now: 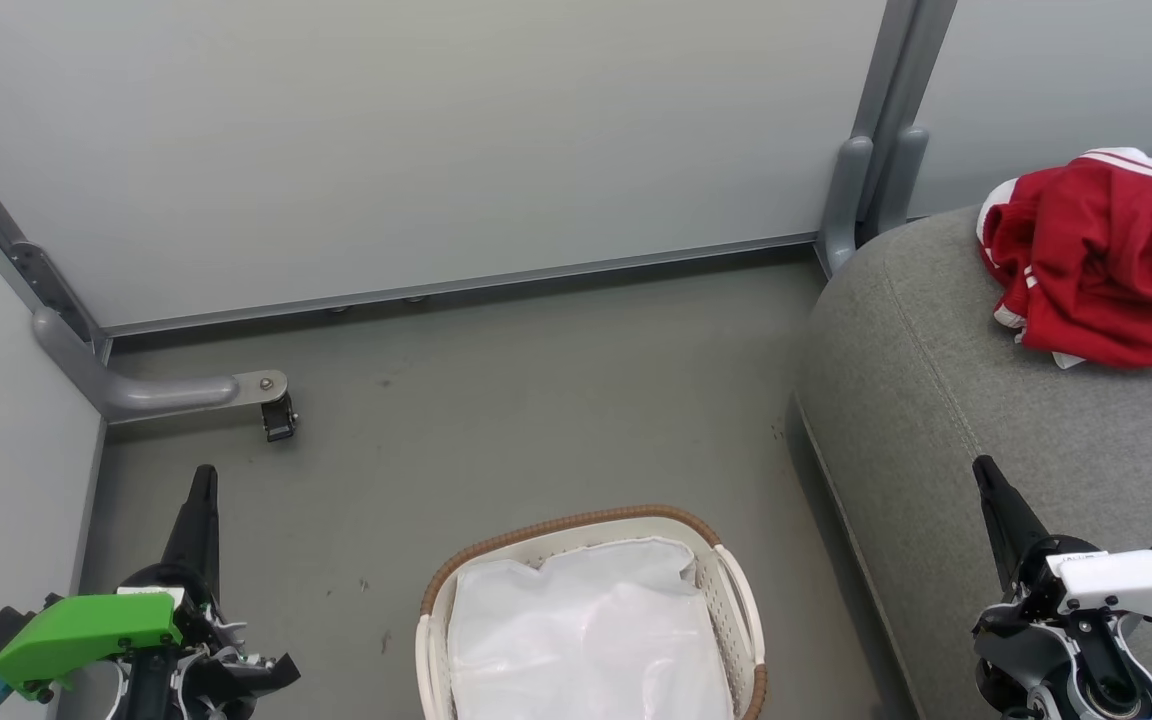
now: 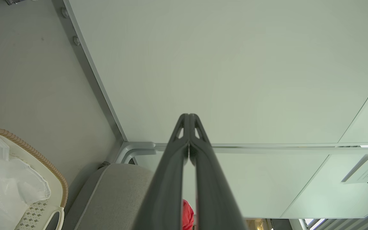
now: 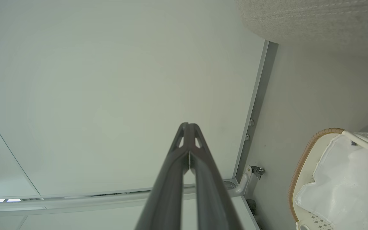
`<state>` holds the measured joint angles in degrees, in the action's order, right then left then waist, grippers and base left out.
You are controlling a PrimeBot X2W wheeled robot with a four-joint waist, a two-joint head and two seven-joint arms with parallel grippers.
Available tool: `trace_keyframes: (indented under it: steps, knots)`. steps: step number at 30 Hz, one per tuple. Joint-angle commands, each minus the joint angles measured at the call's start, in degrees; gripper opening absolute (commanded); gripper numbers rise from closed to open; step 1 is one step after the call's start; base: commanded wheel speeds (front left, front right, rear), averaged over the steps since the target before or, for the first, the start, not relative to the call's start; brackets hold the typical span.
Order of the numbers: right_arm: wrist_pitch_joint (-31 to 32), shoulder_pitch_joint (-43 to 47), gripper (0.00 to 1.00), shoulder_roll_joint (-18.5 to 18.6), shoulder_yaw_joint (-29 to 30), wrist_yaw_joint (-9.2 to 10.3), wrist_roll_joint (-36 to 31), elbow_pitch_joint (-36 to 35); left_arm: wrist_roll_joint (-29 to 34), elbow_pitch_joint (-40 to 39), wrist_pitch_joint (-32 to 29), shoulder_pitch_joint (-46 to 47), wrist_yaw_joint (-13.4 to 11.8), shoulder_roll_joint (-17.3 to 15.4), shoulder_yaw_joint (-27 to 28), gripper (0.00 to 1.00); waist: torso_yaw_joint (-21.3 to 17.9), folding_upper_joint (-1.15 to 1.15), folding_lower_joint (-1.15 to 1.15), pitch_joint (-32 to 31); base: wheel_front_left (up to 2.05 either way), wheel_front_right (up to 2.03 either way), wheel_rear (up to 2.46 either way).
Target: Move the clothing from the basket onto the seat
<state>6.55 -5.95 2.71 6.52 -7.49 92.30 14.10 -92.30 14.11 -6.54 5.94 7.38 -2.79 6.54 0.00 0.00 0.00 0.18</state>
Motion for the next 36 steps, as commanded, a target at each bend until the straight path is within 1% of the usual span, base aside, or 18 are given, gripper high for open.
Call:
trace_keyframes:
  steps: [1, 36]
  knots:
    - [0.18, -0.49, 0.00, 0.32, 0.15, 0.00, 0.21, -0.22, -0.21, -0.13, -0.19, 0.63, 0.27, -0.17, 0.15, 0.00, 0.00, 0.00, 0.00, 0.00, 0.00, 0.00, 0.00]
    - [0.17, -0.48, 0.00, 0.32, 0.14, 0.00, 0.22, -0.22, -0.21, -0.15, -0.18, 0.63, 0.28, -0.17, 0.13, 0.00, 0.00, 0.00, 0.00, 0.00, 0.00, 0.00, 0.00]
